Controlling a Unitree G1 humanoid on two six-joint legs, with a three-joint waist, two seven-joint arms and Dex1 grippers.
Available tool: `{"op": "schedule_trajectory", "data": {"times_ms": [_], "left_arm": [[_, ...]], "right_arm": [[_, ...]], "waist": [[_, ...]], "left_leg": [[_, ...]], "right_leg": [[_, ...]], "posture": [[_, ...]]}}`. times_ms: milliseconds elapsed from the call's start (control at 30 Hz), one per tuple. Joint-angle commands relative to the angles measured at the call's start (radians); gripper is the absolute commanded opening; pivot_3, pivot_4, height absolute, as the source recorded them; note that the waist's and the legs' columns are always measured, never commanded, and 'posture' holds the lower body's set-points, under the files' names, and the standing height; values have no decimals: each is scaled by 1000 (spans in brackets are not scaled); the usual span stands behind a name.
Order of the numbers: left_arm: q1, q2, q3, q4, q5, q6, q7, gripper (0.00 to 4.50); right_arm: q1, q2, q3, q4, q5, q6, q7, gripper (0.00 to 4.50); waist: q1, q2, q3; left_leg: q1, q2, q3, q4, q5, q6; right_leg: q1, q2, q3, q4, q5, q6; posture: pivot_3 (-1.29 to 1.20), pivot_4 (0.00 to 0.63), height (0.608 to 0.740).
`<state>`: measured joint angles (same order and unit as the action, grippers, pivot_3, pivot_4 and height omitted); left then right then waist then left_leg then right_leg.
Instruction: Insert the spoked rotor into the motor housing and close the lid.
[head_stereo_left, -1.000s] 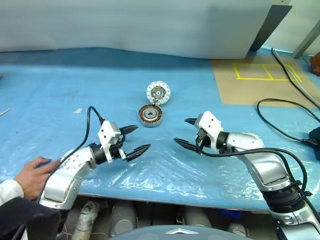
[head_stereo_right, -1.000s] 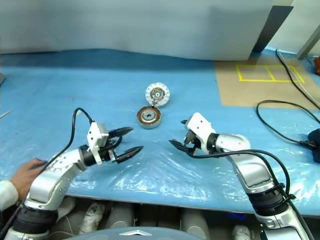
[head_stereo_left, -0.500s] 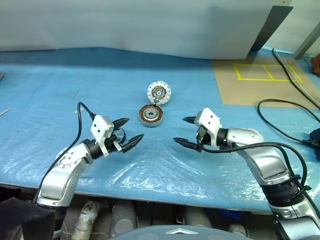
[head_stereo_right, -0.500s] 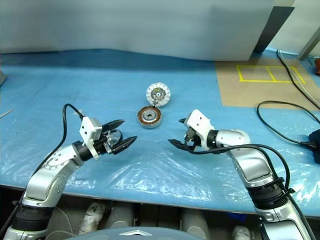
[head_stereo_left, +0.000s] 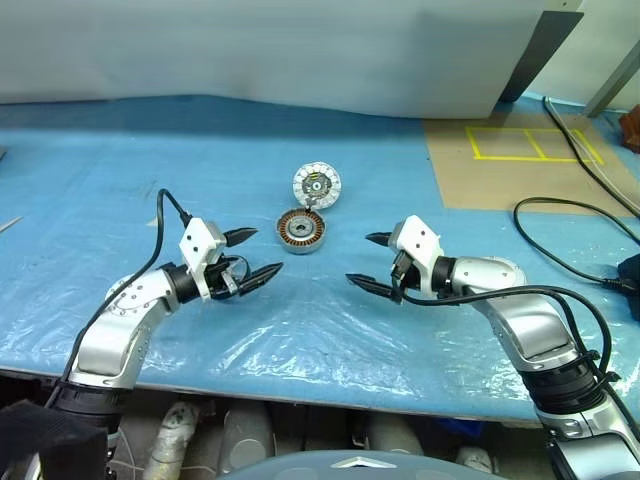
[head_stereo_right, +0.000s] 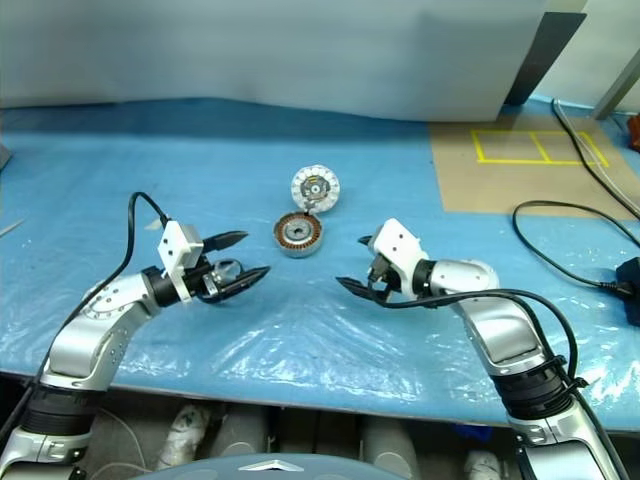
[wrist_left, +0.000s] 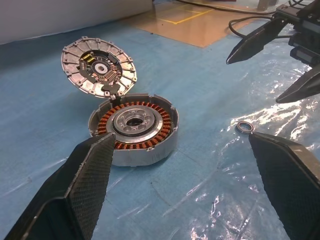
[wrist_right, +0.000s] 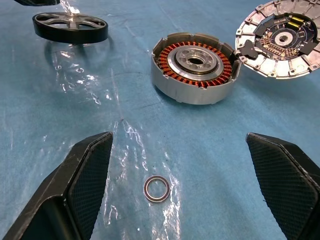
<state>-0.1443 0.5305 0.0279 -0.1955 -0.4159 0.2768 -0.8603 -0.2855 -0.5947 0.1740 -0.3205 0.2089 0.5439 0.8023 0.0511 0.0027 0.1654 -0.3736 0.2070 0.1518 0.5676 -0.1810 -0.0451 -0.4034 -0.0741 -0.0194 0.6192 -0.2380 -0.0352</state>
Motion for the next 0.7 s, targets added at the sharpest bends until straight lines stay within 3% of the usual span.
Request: {"op": "schedule_trajectory", "data": {"times_ms": [33,433,700], "left_arm": [[-10,6,6,-28,-16,6,-5,4500],[34,-8,0,-76,-17,17,10,4500],[44,21,-6,-51,-10,5,-37,4500]], "right_arm": [[5,7,0,-18,0,-23,-5,4475],[-23,-17,10,-21,13,-25,53,4475],[-326,28,210,241,-118,-188,216,4475]], "waist": [[0,0,0],[0,0,0],[-11,0,0]], "left_leg": [[0,0,0,0,0,0],[0,0,0,0,0,0],[1,0,0,1,0,0]], "right_leg": [[0,0,0,0,0,0],[0,0,0,0,0,0],[-1,0,0,3,0,-1]], "posture": [[0,150,740],[0,150,740],[0,150,740]]}}
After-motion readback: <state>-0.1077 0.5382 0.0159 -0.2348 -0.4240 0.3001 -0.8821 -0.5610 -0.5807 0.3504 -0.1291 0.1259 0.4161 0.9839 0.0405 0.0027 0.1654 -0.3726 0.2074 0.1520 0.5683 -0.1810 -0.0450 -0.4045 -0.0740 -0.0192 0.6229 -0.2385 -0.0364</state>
